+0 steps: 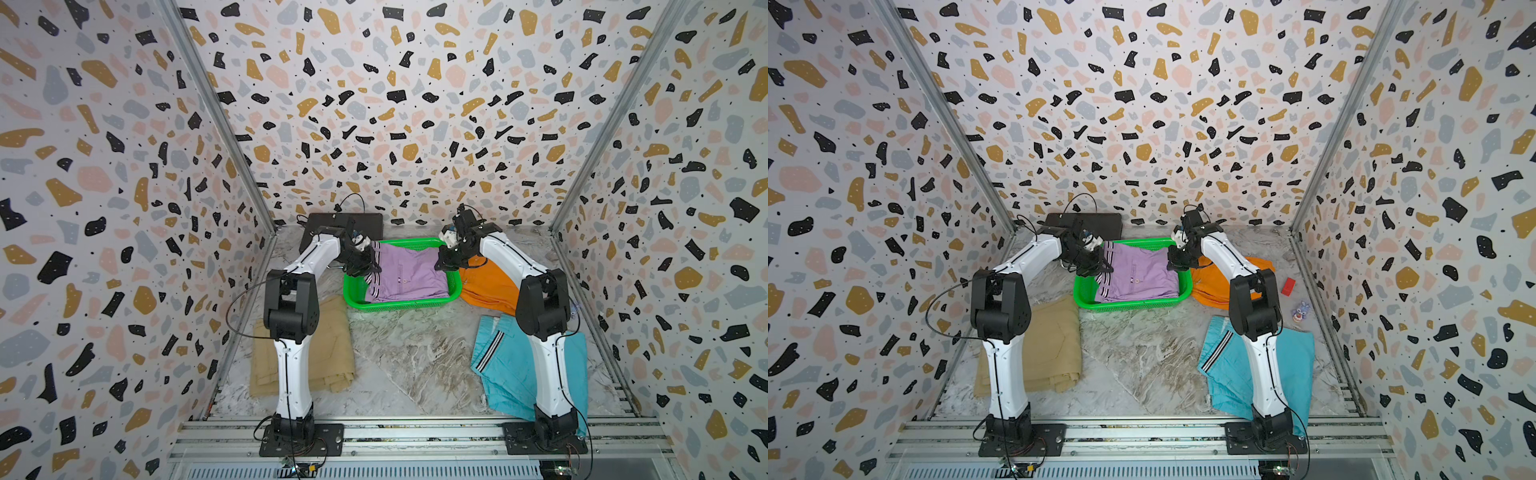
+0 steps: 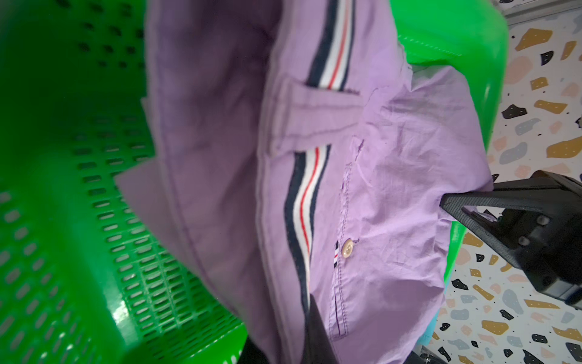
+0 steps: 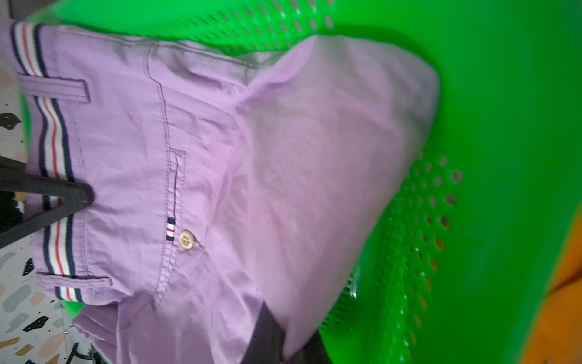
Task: Put the folded long pants in the basket
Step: Place the long pant in the basket.
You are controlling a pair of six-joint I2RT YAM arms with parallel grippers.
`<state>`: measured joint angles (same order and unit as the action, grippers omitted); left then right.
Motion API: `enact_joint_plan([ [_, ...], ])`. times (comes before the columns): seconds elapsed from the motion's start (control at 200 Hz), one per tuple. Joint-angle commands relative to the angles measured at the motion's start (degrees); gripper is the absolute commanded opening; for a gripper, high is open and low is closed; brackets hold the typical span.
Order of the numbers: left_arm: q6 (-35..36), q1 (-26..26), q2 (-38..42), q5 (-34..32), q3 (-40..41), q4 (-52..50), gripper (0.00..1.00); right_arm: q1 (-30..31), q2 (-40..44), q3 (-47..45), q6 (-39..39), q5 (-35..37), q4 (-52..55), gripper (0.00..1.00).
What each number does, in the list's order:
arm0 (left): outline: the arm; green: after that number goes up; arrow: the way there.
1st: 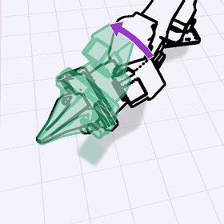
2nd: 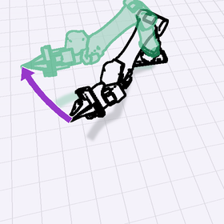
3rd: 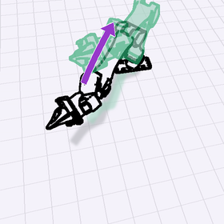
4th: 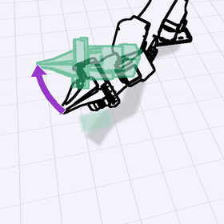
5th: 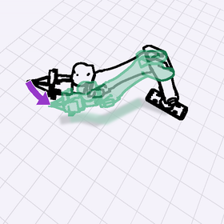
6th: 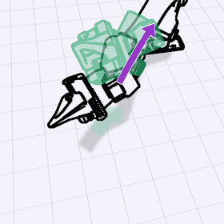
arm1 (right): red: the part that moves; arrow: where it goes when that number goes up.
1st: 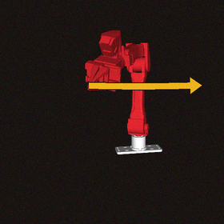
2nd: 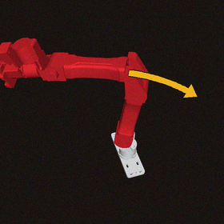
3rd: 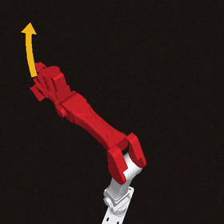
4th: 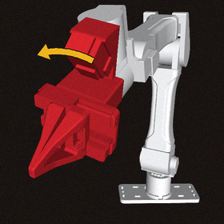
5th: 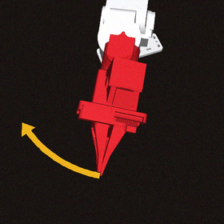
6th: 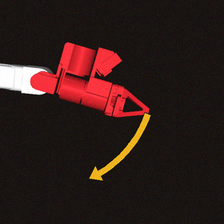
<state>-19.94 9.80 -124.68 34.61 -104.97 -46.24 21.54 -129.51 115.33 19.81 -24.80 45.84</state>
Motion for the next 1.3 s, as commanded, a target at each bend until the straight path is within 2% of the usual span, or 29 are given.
enact_joint_plan([
  [0.0, 1.62, -0.32, -0.37, -0.31, -0.06, 3.90, 0.00, 0.06, 0.57, -0.34, -0.91, 1.44, -1.06, 0.00],
  [0.135, 1.93, -0.35, -1.95, -0.65, 0.64, 4.36, 0.00, 0.17, -0.81, -0.97, -0.65, 1.90, -1.88, 0.00],
  [0.225, 1.60, -0.41, -1.45, -3.13, 1.72, 4.71, 0.00, 0.26, -0.29, -1.87, -0.96, 2.95, -2.33, 0.00],
  [0.245, 1.48, -0.40, -1.38, -3.69, 1.93, 4.71, 0.11, 0.34, -0.10, -2.20, -1.05, 3.00, -2.59, 0.00],
  [0.285, 1.02, -0.40, -1.24, -4.52, 2.25, 4.63, 0.39, 0.37, 0.42, -2.97, -1.09, 3.09, -3.16, 0.05],
  [0.31, 0.57, -0.40, -1.06, -4.88, 2.40, 4.61, 0.48, 0.35, 0.83, -3.42, -1.09, 2.99, -3.44, 0.12],
  [0.42, -0.72, -0.40, 1.15, -4.82, 3.88, 4.51, 0.68, 0.39, 2.84, -4.77, -0.42, 1.68, -4.25, 0.42],
  [0.526, -2.12, -0.41, 5.95, -5.60, 5.18, 4.49, 0.78, 0.34, 6.18, -6.34, 1.04, 0.05, -6.02, 0.59],
  [0.621, -3.58, -0.49, 11.08, -3.61, 6.11, 3.76, 0.99, 0.34, 9.56, -6.82, 2.41, -1.76, -7.15, 0.71],
  [0.666, -4.47, -0.57, 13.95, -4.22, 6.56, 2.38, 1.00, 0.40, 11.34, -7.18, 3.21, -2.57, -7.64, 0.78],
  [0.691, -5.15, -0.57, 15.45, -5.19, 6.70, 1.24, 1.00, 0.35, 12.39, -7.51, 3.69, -3.05, -7.98, 0.97],
  [0.706, -5.67, -0.62, 16.64, -5.96, 6.77, 0.35, 1.00, 0.34, 13.15, -7.81, 3.92, -3.36, -8.23, 1.00],
  [0.781, -7.95, -0.66, 21.36, -9.86, 6.67, -4.33, 1.00, 0.41, 17.22, -10.06, 6.58, -5.19, -10.54, 1.00],
  [0.866, -7.05, -1.65, 28.55, -6.85, 9.84, -5.18, 1.00, 0.43, 23.34, -15.84, 10.83, -9.64, -15.59, 1.00],
  [0.976, -7.40, -4.22, 40.37, -2.62, 19.35, -0.57, 1.00, 0.65, 30.32, -23.40, 14.71, -17.96, -22.69, 1.00],
  [1.051, -13.07, -9.65, 48.78, 6.05, 28.44, 6.37, 1.00, 1.62, 35.13, -30.18, 19.74, -21.76, -30.28, 1.00],
  [1.136, -19.38, -17.84, 55.02, 12.76, 36.53, 9.06, 1.00, 4.93, 37.57, -32.90, 21.19, -23.71, -29.68, 1.00],
  [1.211, -18.50, -24.19, 58.44, 16.66, 40.92, 7.24, 1.00, 9.90, 38.64, -35.25, 19.96, -22.92, -28.58, 1.00],
  [1.291, -14.54, -30.07, 62.80, 16.04, 44.29, 2.40, 1.00, 15.55, 39.16, -38.00, 19.04, -17.48, -26.73, 0.97],
])
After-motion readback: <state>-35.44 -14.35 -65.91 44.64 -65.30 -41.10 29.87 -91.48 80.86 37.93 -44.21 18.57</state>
